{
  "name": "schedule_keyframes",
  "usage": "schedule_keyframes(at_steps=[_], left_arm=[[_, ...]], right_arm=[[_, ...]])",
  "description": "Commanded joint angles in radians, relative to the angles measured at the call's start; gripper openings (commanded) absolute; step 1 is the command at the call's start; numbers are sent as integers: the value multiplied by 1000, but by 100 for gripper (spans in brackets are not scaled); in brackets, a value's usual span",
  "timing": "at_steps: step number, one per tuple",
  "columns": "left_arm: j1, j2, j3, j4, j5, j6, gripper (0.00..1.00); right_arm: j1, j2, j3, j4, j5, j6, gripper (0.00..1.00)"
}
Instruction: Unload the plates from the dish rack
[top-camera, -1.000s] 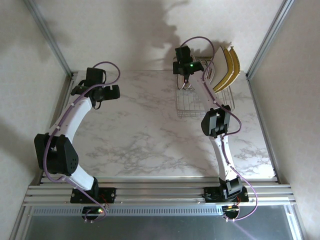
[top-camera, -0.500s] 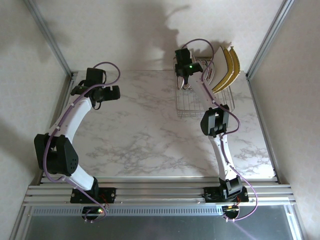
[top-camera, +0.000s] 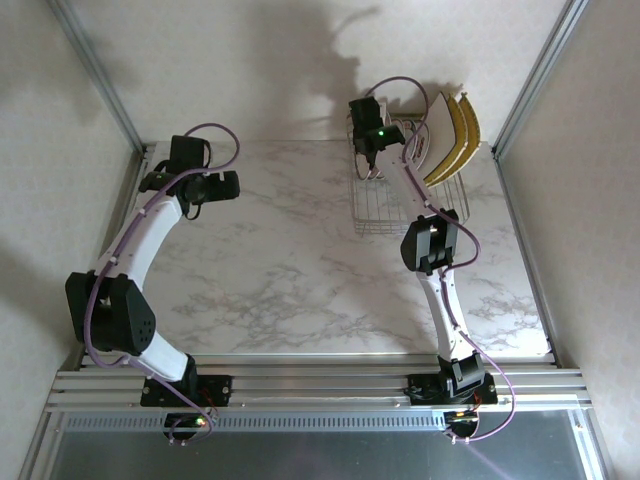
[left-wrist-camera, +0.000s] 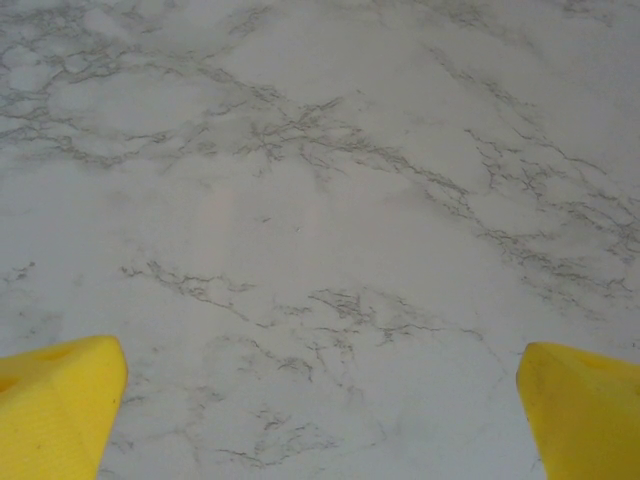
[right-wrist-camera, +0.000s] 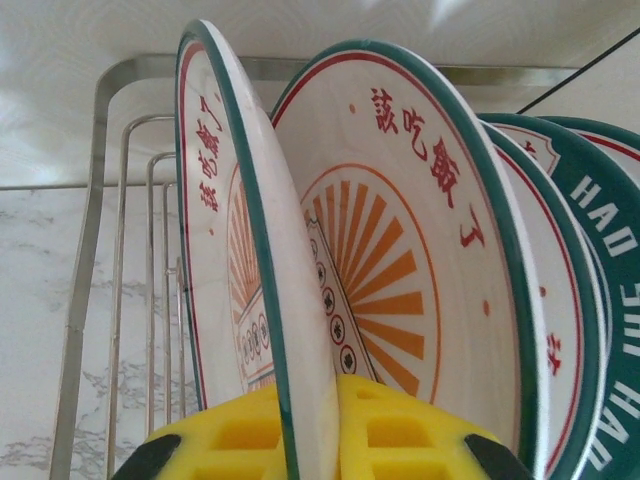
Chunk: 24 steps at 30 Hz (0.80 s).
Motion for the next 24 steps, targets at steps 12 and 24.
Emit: schedule_keyframes(at_steps=[12, 24], left_arm=[[-2, -61, -37, -19, 16, -1, 99], [-21, -97, -33, -7, 36, -18, 100]], right_arm=[[71, -322, 39, -90, -4, -30, 0], [115, -721, -394, -32, -20, -22, 0]])
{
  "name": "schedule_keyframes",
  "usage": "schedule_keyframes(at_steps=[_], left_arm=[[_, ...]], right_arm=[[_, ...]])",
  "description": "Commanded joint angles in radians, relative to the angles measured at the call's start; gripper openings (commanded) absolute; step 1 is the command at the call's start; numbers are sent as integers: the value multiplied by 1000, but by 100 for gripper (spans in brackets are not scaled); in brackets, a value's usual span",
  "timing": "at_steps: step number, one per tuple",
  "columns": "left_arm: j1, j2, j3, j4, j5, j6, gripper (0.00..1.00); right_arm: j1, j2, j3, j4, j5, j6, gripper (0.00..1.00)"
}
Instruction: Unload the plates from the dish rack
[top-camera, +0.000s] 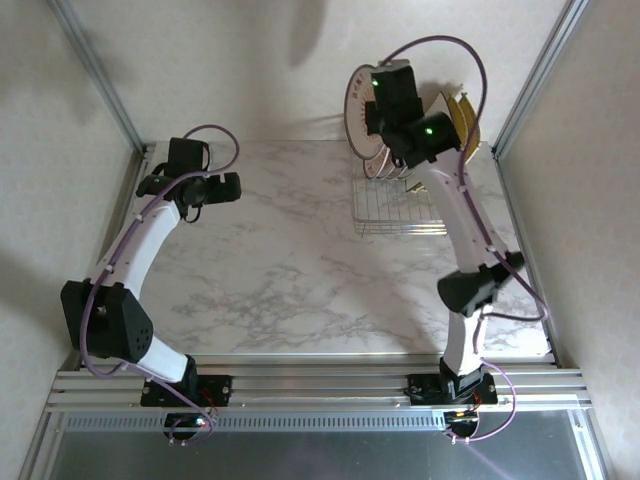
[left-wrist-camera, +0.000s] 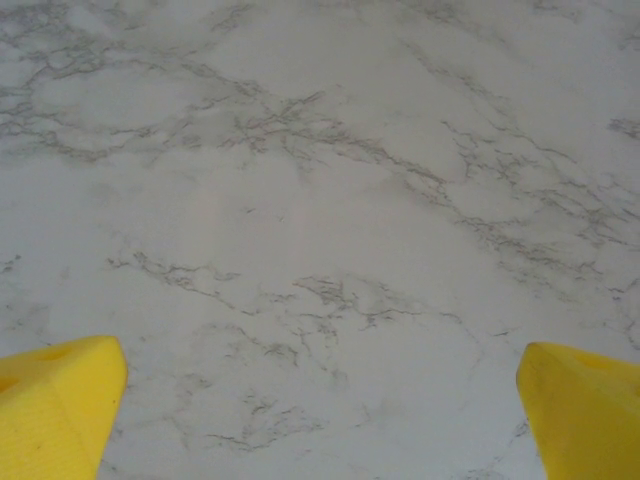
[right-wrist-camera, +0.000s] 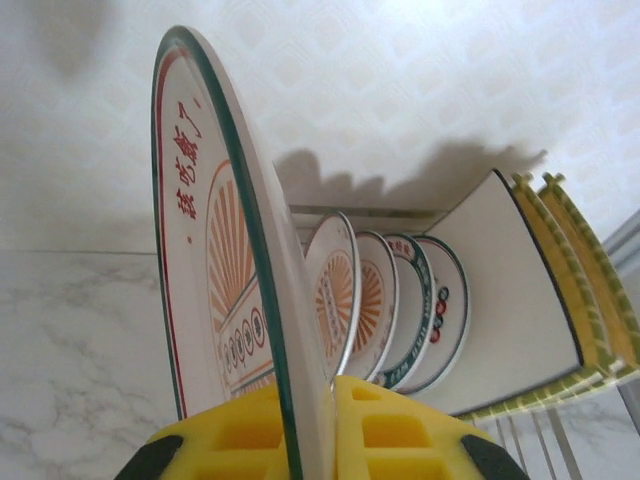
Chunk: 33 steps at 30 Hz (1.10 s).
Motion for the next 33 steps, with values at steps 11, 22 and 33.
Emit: schedule_keyframes(at_steps=[11, 22, 33], left_arm=[[-21, -84, -24, 13, 52, -14, 99], [-21, -48, -22, 38, 170, -8, 100], [-18, 1, -182, 377, 742, -104, 100]], right_arm=[[-223, -373, -830, 632, -980, 382, 0], [-247, -237, -1234, 1340, -1282, 703, 0], [-225, -108, -1152, 1359, -1308, 708, 0]])
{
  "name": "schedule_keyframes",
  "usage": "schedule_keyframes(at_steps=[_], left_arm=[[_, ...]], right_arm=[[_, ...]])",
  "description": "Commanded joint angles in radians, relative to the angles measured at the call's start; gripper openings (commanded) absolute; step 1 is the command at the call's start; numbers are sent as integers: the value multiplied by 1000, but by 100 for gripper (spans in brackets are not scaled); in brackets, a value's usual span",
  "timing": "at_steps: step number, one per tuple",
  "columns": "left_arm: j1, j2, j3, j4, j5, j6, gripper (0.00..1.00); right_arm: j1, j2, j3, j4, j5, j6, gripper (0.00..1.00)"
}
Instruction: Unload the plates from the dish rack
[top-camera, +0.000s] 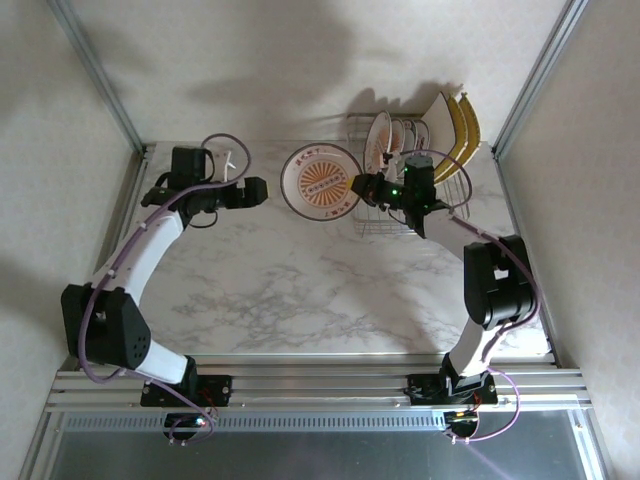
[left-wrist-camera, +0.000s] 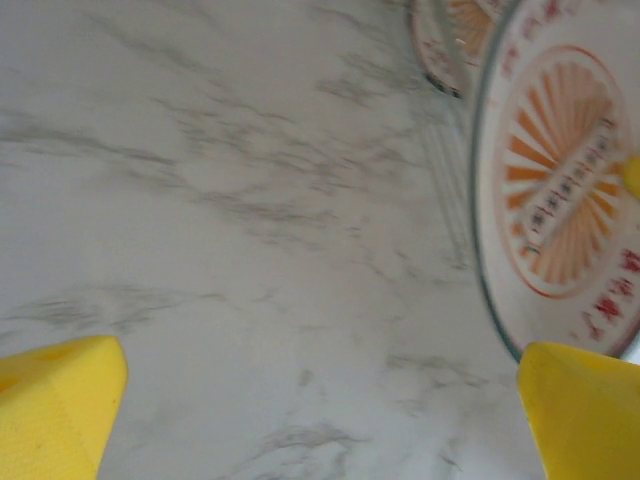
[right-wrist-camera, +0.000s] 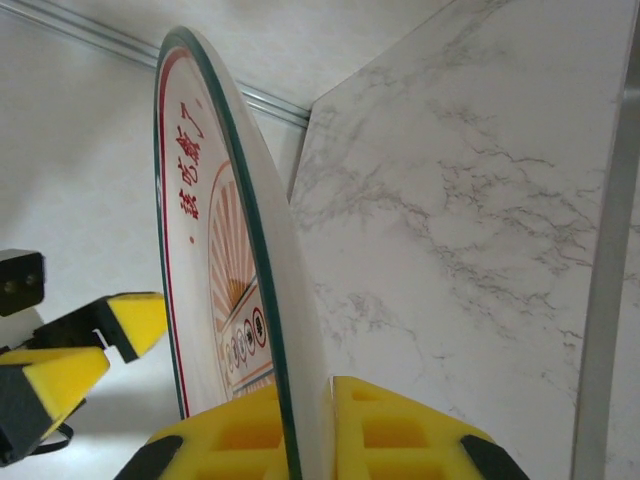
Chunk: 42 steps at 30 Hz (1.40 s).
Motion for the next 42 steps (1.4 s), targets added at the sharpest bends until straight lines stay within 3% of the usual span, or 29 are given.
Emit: schedule_keyframes(at_steps=[1, 9, 15, 25, 28, 29, 33, 34, 37, 39, 42], left_arm=[[-5, 36, -60, 200, 230, -91, 100], [-5, 114, -105, 395, 309, -211, 94], [-4, 160, -111, 476, 336, -270, 79], [15, 177, -116, 475, 345, -281, 18], [25, 172, -129, 477, 346, -286, 4], [28, 170, -130, 477, 347, -287, 0], [36, 166, -146, 496, 346, -306, 0], [41, 164, -152, 511, 347, -321, 0], [66, 155, -207, 653, 374, -433, 0], [83, 144, -228, 699, 364, -473, 0], [110, 119, -247, 705, 324, -493, 0]], right_arm=[[23, 18, 91, 61, -51, -2, 0], [80, 82, 191, 11, -64, -29, 0], [104, 117, 213, 24, -67, -11, 0], [110, 136, 244, -9, -57, -25, 0], [113, 147, 252, -12, -59, -21, 0], [113, 150, 253, -10, -60, -20, 0], [116, 153, 253, -14, -52, -18, 0], [116, 152, 257, -25, -48, -22, 10], [114, 145, 274, -79, -35, -52, 68], [113, 131, 288, -135, -15, -87, 99], [100, 100, 321, -250, 27, -149, 99]])
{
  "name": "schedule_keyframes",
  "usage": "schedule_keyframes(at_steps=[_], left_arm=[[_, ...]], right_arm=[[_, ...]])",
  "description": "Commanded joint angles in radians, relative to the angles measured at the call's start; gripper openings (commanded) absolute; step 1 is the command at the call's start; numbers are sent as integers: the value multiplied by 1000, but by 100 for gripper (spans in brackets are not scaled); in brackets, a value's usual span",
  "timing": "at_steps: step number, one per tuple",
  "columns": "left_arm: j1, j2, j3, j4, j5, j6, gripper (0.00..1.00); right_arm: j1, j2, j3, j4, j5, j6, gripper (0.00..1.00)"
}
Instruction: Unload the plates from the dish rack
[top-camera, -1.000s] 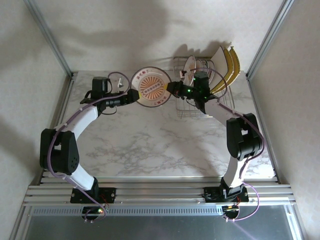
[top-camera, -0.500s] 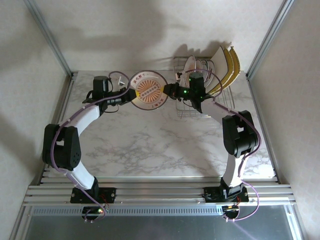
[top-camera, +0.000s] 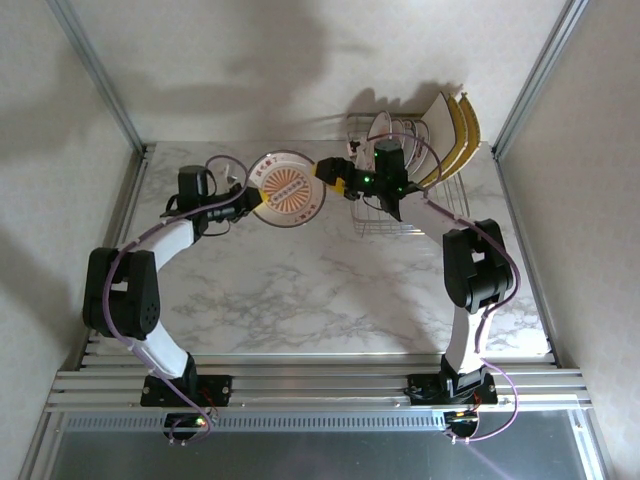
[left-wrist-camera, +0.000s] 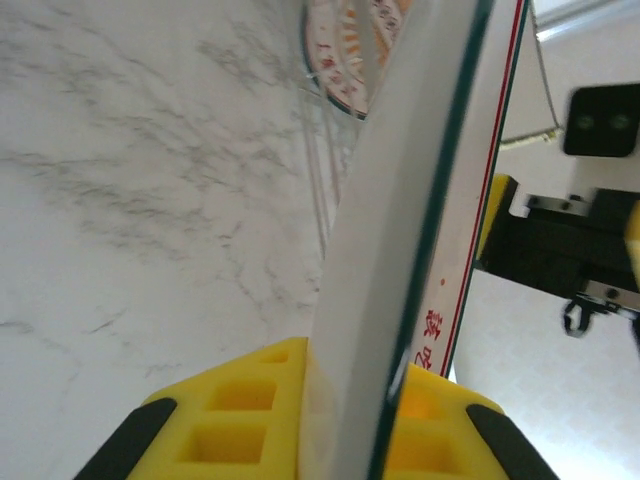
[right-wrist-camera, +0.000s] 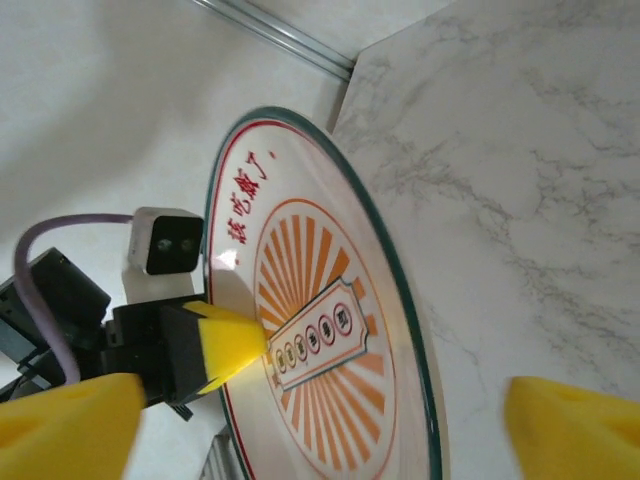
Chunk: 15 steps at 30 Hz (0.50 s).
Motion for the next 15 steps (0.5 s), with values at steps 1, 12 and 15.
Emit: schedule_keyframes(at_steps=[1, 12, 15], left_arm=[[39, -68, -15, 130, -36, -67, 0], [189, -192, -165, 306, -311, -271, 0], [231, -191, -195, 346, -372, -315, 0]], right_arm=[[-19, -74, 63, -164, 61, -97, 99], [-39, -129, 465, -1126, 753, -493, 99], [-39, -162, 476, -1196, 886, -510, 99]])
